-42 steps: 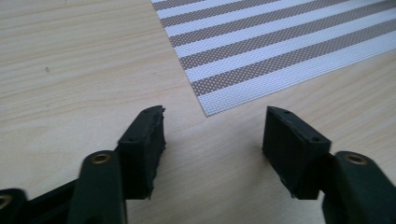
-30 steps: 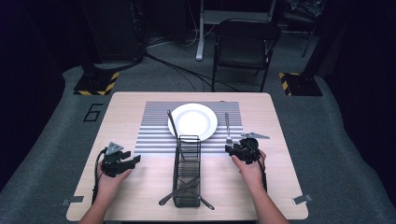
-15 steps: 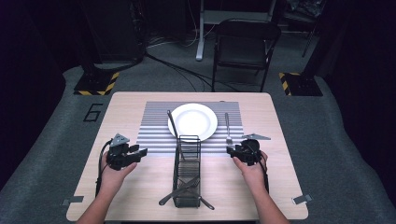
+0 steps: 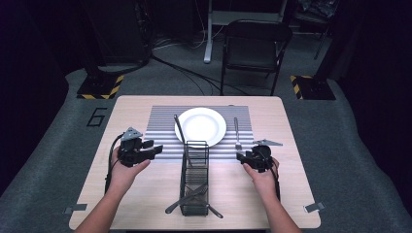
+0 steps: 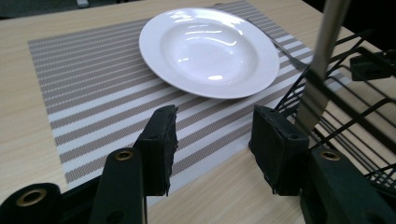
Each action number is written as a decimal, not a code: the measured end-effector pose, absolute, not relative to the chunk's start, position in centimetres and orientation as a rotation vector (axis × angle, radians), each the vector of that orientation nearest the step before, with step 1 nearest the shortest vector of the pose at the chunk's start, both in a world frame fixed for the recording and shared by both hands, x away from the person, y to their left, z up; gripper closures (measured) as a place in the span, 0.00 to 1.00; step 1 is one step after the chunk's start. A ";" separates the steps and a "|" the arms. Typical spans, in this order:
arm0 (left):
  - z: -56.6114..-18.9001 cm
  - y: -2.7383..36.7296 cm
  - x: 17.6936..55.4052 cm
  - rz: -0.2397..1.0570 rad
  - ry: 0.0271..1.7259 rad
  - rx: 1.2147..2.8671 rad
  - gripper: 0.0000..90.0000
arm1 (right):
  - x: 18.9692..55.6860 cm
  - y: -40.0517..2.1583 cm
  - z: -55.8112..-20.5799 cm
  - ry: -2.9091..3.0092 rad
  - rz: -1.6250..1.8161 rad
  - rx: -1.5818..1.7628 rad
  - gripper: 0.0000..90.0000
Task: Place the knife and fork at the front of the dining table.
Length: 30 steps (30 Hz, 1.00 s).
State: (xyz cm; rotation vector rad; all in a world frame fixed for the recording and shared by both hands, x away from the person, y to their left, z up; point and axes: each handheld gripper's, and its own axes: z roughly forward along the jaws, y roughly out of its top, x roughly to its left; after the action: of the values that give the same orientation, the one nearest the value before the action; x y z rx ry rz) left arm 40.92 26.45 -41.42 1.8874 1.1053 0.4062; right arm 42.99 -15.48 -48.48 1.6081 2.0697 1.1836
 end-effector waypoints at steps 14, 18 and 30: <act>-38.9 22.7 41.7 0.366 0.988 1.944 0.61 | 43.0 -15.8 -48.5 2.054 1.195 1.619 0.58; -39.0 21.5 42.0 0.347 0.979 1.948 0.63 | 43.0 -15.8 -48.4 2.051 1.200 1.618 0.58; -39.8 19.6 43.1 0.295 0.956 1.951 0.69 | 43.0 -16.0 -48.5 2.052 1.213 1.630 0.57</act>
State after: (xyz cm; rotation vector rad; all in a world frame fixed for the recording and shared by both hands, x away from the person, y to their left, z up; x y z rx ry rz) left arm 43.11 19.56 -39.81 1.9506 0.9564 0.2952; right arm 43.03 -15.96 -48.54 1.6300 2.0520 1.2127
